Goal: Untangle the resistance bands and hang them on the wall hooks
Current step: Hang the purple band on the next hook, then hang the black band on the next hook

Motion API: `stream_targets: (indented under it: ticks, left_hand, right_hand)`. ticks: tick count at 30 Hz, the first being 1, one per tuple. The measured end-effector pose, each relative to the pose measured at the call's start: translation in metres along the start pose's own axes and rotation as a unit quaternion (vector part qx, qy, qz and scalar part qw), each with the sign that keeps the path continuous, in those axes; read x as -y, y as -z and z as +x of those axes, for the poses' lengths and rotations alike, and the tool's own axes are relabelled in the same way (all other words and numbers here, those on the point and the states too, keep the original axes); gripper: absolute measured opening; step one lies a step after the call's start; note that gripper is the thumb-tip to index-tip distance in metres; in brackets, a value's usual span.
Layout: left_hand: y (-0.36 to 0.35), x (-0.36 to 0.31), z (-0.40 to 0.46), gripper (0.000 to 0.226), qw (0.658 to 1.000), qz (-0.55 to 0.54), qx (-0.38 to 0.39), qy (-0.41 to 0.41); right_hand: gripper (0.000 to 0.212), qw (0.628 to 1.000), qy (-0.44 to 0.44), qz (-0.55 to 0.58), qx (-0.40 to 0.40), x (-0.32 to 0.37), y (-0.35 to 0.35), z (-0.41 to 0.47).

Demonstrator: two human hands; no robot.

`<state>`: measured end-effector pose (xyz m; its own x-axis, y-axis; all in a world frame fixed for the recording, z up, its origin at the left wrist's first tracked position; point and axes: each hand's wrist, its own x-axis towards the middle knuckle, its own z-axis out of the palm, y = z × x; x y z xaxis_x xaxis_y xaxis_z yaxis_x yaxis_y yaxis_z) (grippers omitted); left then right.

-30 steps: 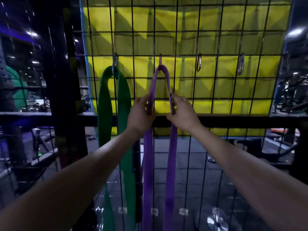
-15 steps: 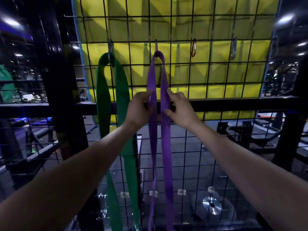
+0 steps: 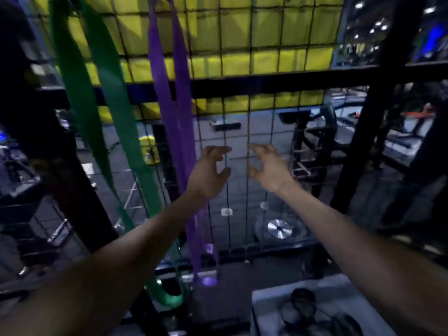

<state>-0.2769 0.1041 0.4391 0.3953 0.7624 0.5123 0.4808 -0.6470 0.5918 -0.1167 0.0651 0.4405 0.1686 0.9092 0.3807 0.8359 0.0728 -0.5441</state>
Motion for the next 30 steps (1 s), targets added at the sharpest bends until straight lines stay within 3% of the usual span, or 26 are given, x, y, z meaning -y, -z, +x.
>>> stream_targets:
  ticks: [4,9,11,13,19,22,30]
  left_hand:
    - [-0.082,-0.007,-0.039,0.045,0.993,-0.026,0.103,0.056]
    - [-0.174,-0.013,-0.086,0.031,0.977,-0.09,0.187,0.047]
    - [-0.215,-0.002,-0.104,0.042,0.964,-0.104,0.223,0.1]
    - [-0.257,0.013,-0.122,0.048,0.953,-0.082,0.269,0.113]
    - [-0.359,0.054,-0.166,0.039,0.907,-0.018,0.403,0.12]
    - [-0.403,0.088,-0.19,0.04,0.878,0.021,0.468,0.099]
    - [-0.496,0.172,-0.231,0.041,0.838,0.069,0.523,0.14]
  right_hand:
    - [0.05,0.997,-0.066,-0.013,0.04,-0.069,-0.003,-0.063]
    - [0.05,0.98,-0.188,-0.009,0.058,-0.158,-0.023,-0.133]
    - [0.045,0.97,-0.232,-0.02,0.07,-0.193,-0.031,-0.157]
    - [0.039,0.957,-0.279,-0.031,0.071,-0.228,-0.041,-0.181]
    - [0.047,0.911,-0.404,-0.003,0.082,-0.317,-0.098,-0.244]
    - [0.058,0.88,-0.456,-0.014,0.13,-0.355,-0.136,-0.268]
    - [0.05,0.841,-0.52,0.004,0.149,-0.422,-0.226,-0.309]
